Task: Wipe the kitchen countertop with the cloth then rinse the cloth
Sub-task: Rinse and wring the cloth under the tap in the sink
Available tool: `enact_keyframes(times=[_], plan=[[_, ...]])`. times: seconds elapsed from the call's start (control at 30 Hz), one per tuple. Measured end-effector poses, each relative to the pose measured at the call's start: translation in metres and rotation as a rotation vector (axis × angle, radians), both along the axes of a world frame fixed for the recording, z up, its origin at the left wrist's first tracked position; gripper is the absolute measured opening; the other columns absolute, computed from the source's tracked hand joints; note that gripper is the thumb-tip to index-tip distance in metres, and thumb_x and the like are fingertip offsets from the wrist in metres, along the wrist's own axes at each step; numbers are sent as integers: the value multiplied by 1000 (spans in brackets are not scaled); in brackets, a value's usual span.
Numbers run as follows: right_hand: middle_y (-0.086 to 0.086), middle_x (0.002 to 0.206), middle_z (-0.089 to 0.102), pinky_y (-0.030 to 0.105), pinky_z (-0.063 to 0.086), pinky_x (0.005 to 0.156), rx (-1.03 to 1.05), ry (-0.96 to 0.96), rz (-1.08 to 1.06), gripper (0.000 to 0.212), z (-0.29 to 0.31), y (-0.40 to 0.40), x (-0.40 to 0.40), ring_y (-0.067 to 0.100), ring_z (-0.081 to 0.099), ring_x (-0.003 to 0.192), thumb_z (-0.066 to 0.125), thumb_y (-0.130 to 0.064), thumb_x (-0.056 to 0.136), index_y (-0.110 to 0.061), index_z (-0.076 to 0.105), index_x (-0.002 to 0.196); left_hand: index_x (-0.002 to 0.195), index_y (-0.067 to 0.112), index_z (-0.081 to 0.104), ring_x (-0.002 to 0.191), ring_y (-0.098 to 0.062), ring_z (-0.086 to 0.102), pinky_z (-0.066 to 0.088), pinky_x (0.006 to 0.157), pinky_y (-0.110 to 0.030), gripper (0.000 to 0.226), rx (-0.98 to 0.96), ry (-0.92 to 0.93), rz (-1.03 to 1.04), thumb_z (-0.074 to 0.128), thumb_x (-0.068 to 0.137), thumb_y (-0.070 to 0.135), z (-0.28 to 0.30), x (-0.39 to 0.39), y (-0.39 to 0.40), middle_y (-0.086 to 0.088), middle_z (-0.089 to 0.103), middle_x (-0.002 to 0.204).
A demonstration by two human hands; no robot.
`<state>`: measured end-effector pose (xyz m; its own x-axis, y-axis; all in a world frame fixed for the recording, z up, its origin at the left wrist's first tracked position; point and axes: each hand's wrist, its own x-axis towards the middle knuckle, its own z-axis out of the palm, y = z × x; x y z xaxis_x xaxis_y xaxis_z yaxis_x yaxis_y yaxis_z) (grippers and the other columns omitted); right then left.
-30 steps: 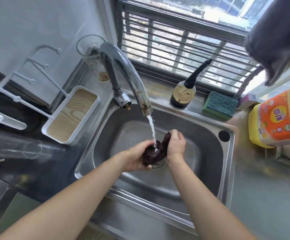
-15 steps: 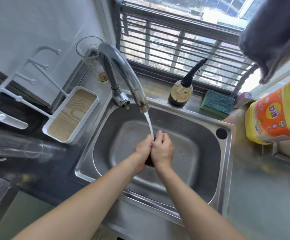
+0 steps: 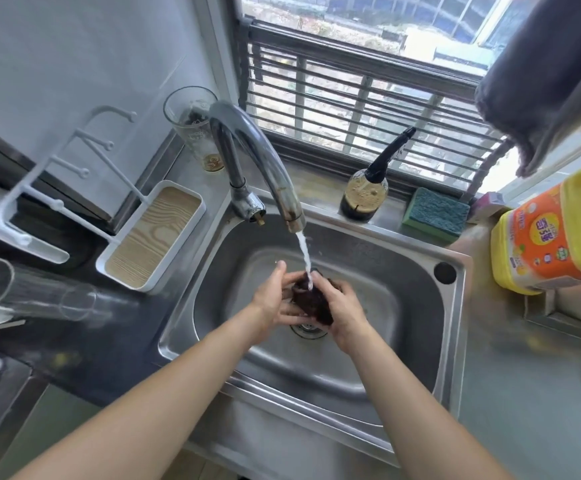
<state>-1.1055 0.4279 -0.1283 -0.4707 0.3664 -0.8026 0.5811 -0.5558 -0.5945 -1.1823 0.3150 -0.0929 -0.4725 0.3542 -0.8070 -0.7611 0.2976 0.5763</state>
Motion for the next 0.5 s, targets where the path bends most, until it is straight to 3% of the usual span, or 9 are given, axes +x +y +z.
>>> enact_keyframes(times=[0.1,0.2,0.3,0.37,0.43,0.5], plan=[[10,108,74,39,58,76,27,30,62,39,4,2,3,25,71,94,76,-27,82,-19,62,118,87,27,79,92,-25,74,60,90,-46,53,-178,231,-115,37,100,56,8,-14,-3,0,78,95],[18,109,75,44,58,78,-9,74,98,43,14,0,0,37,73,100,69,-31,71,-17,66,112,94,25,74,107,-24,68,53,101,-48,36,-184,365,0,50,93,52,10,-32,2,2,73,100],[18,101,75,50,59,77,2,104,74,35,22,0,-9,39,73,93,63,-31,68,-17,67,101,98,22,65,99,-24,67,52,92,-39,28,-92,290,275,55,99,47,23,-52,15,-4,71,100],[8,89,71,44,57,74,65,100,65,31,25,2,-17,27,67,82,60,-30,66,-19,67,94,93,21,65,94,-22,66,52,91,-37,32,-42,230,397,54,99,51,28,-63,22,-2,71,95],[2,90,69,37,54,76,161,115,95,27,26,3,-21,20,62,84,61,-30,73,-22,66,98,87,18,66,84,-20,64,54,86,-37,41,1,133,519,54,97,56,30,-72,29,-3,70,90],[-1,94,67,22,49,71,262,150,131,17,26,3,-23,14,60,84,62,-22,85,-23,63,102,81,17,64,67,-16,57,49,65,-30,49,6,55,627,51,96,62,35,-75,36,-4,65,82]])
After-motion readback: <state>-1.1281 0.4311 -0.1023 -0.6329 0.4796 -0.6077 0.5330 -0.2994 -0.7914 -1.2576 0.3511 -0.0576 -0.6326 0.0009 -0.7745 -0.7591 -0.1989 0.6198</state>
